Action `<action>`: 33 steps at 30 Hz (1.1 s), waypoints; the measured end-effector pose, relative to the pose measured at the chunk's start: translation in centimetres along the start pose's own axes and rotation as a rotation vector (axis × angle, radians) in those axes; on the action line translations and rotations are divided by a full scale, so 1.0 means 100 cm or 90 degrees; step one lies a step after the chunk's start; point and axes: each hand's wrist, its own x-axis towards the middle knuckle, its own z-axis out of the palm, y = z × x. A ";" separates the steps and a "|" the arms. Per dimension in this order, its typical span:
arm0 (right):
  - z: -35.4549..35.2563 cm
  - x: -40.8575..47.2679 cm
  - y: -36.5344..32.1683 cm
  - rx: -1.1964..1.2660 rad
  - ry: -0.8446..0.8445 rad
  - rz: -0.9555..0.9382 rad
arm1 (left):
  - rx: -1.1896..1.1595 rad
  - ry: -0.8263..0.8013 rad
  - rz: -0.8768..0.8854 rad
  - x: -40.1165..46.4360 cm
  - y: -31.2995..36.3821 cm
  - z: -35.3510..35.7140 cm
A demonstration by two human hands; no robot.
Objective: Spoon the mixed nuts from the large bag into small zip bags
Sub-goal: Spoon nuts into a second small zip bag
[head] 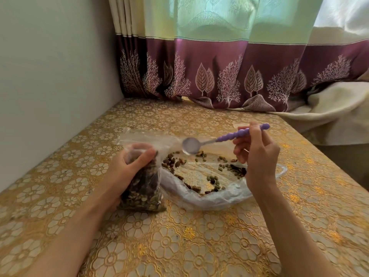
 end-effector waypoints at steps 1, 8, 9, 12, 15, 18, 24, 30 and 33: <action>-0.002 0.001 0.001 -0.036 0.008 -0.012 | 0.000 0.016 0.008 0.000 0.000 -0.001; -0.014 0.009 0.010 -0.200 -0.003 -0.047 | 0.015 0.037 0.027 0.001 -0.001 0.000; -0.015 0.010 0.011 -0.205 -0.006 -0.040 | 0.014 0.038 0.030 0.001 -0.001 0.000; -0.016 0.010 0.014 -0.213 -0.022 0.011 | 0.015 0.040 0.035 0.000 0.000 0.000; -0.013 0.008 0.017 -0.244 -0.031 0.051 | 0.020 0.042 0.034 0.001 -0.001 -0.001; -0.011 0.005 0.019 -0.272 -0.025 0.075 | 0.023 0.039 0.031 0.001 -0.002 -0.001; -0.005 0.001 0.015 -0.237 -0.037 0.121 | 0.033 0.026 0.027 0.001 -0.003 -0.002; 0.006 -0.008 0.014 -0.160 -0.093 0.173 | 0.036 0.019 0.025 0.002 -0.005 -0.002; 0.009 -0.010 0.015 -0.139 -0.103 0.202 | 0.027 0.020 0.025 0.002 -0.005 -0.001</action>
